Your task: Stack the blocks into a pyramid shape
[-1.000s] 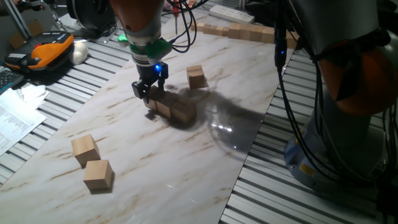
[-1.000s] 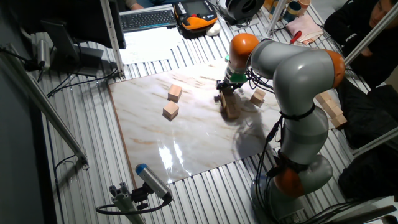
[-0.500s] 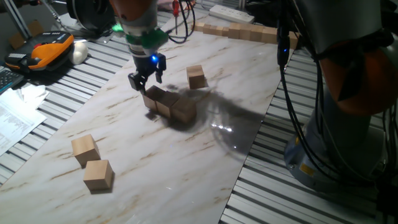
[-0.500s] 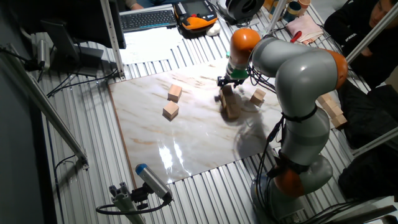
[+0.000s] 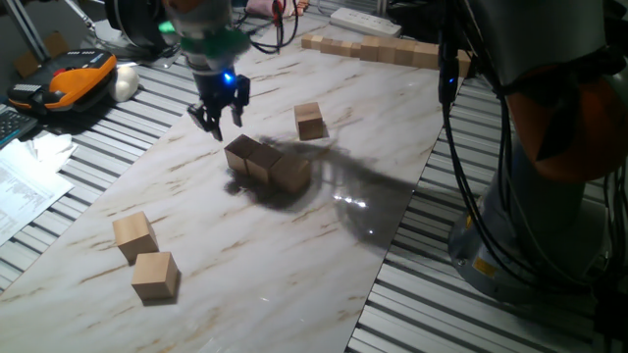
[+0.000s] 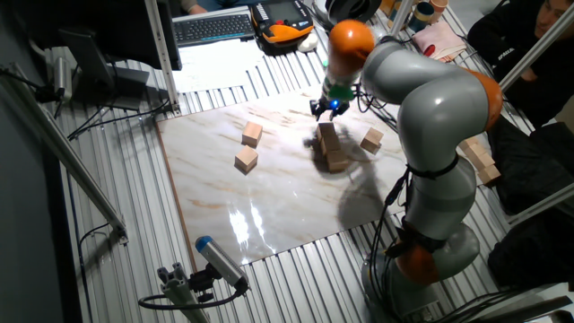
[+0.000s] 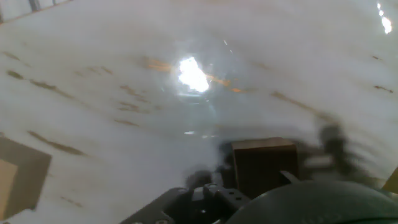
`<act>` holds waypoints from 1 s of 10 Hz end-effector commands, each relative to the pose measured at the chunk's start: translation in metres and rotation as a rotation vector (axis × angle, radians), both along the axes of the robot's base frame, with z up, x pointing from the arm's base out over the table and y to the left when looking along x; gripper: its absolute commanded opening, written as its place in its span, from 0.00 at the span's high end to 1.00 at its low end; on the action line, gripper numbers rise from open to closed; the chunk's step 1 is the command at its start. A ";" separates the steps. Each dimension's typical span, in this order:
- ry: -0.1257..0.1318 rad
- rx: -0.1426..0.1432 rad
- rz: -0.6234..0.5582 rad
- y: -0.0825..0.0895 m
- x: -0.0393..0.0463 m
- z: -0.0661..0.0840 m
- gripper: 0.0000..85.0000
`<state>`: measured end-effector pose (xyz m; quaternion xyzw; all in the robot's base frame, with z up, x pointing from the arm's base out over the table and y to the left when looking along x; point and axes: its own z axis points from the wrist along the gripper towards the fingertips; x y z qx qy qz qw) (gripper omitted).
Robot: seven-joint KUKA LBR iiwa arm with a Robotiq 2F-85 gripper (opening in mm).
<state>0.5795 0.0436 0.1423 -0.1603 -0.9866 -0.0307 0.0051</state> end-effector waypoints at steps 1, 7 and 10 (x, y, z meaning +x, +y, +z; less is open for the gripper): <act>-0.017 -0.019 -0.047 0.005 0.0009 0.000 1.00; 0.065 -0.025 -0.130 0.021 -0.0026 0.003 1.00; 0.074 -0.142 -0.178 0.021 -0.0023 0.001 1.00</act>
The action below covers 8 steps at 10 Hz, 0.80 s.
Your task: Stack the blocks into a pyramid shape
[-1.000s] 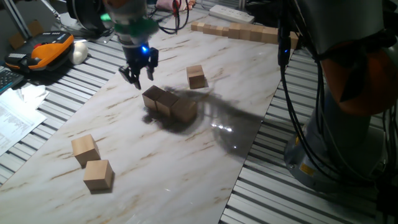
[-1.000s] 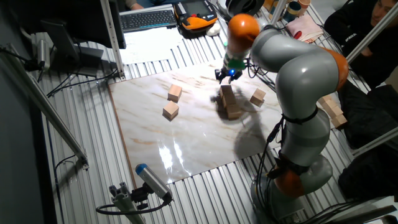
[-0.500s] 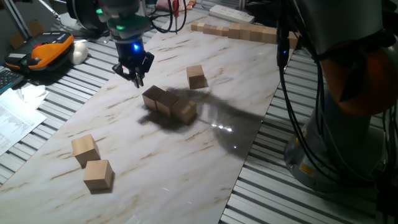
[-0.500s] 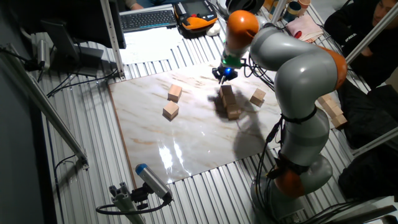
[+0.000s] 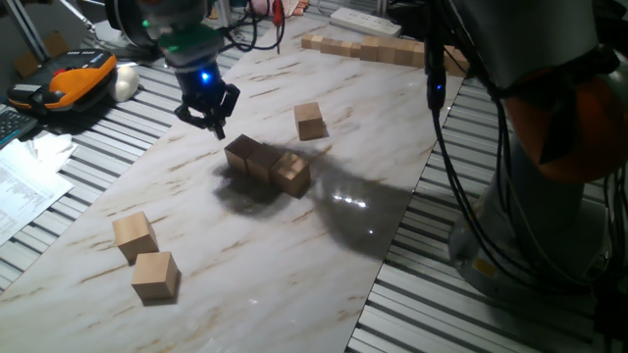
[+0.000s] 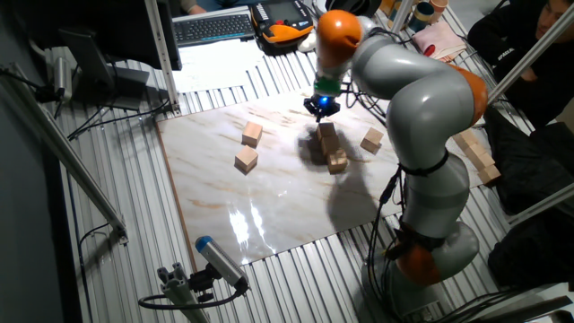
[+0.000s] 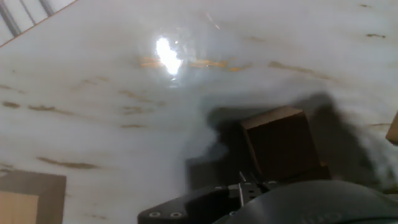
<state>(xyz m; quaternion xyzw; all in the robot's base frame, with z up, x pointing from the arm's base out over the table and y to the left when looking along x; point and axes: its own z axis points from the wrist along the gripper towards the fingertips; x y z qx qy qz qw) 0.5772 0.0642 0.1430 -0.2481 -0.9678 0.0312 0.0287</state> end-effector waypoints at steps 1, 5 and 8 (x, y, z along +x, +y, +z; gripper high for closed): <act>-0.010 0.035 0.024 0.001 0.0000 0.000 1.00; -0.091 -0.031 0.162 0.001 0.0000 0.000 1.00; -0.093 0.060 0.182 0.001 0.0000 0.000 1.00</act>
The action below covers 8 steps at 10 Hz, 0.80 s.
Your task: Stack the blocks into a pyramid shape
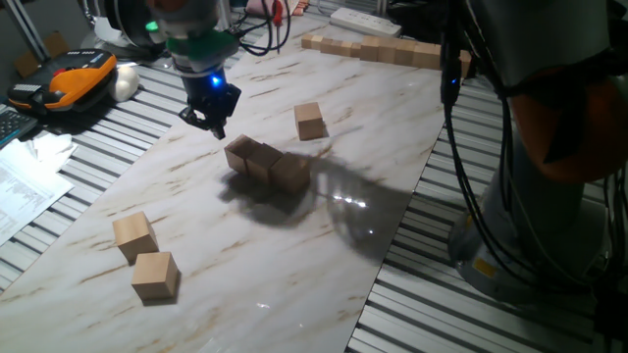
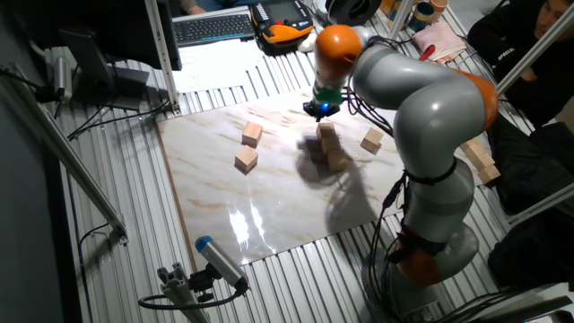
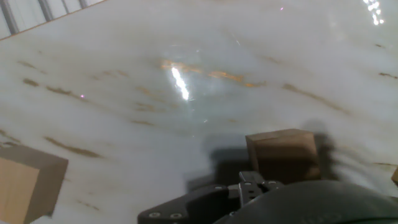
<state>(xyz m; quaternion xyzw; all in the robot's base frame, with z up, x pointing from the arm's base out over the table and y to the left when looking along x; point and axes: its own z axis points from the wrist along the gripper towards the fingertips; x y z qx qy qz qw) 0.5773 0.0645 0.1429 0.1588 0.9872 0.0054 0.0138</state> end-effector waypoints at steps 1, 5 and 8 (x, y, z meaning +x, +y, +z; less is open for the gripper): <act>-0.008 0.005 0.010 0.000 -0.0001 0.000 1.00; 0.019 0.037 -0.024 0.011 0.0069 0.000 0.80; 0.050 0.082 -0.034 0.050 0.0312 0.012 0.80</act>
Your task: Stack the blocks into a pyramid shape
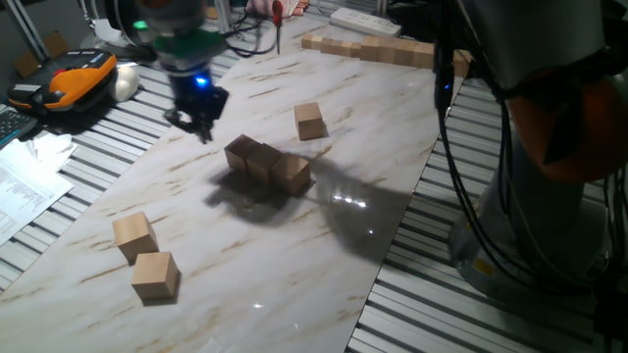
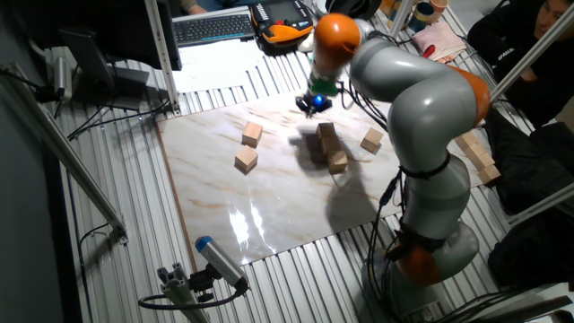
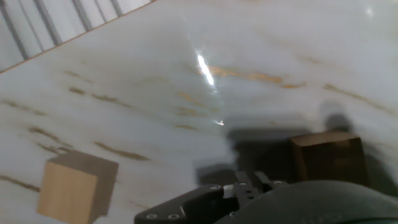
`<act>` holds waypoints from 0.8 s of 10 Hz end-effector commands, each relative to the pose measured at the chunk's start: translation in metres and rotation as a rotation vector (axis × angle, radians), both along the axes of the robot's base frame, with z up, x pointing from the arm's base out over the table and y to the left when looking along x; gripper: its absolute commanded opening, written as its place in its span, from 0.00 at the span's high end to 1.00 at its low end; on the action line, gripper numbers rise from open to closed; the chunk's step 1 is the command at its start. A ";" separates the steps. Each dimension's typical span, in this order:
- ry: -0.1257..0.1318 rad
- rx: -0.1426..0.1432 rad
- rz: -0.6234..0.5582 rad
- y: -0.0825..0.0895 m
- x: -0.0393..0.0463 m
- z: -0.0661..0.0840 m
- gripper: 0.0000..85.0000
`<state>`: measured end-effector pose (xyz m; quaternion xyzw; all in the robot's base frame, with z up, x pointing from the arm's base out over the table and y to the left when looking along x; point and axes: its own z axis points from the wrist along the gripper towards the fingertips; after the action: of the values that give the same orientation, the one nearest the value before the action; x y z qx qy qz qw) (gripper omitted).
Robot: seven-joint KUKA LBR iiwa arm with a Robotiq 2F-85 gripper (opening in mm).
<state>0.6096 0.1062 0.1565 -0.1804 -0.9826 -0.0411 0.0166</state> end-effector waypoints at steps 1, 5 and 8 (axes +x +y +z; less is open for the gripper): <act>-0.002 0.000 -0.020 0.025 0.0053 0.005 0.60; -0.018 -0.030 -0.113 0.082 0.0143 0.012 0.60; -0.027 -0.045 -0.197 0.113 0.0115 0.005 0.60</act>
<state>0.6210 0.1879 0.1608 -0.2775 -0.9604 -0.0232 -0.0047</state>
